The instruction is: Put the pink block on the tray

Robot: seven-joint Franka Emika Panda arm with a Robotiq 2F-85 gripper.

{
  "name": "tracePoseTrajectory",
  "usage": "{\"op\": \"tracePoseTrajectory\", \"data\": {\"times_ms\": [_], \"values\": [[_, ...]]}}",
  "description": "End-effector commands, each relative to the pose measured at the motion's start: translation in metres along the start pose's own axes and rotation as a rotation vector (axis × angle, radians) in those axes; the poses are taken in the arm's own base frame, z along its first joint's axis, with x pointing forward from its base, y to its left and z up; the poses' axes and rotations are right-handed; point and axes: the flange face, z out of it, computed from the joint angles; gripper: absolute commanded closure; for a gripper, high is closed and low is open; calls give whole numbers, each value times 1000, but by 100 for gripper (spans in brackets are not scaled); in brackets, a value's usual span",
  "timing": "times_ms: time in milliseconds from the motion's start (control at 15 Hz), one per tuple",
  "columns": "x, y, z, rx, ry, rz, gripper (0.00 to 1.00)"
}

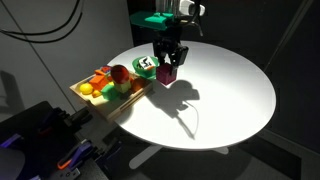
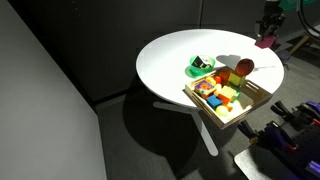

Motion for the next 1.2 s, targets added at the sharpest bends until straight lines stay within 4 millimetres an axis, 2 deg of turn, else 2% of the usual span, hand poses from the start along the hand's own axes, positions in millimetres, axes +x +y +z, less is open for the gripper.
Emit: {"op": "tracePoseTrajectory", "data": {"times_ms": [0, 733, 800, 1133], "values": [[-1, -1, -2, 0, 1, 4, 44], [-2, -1, -1, 1, -2, 9, 44], [-4, -2, -5, -1, 7, 7, 69], [-13, -16, -27, -1, 29, -42, 69]]}}
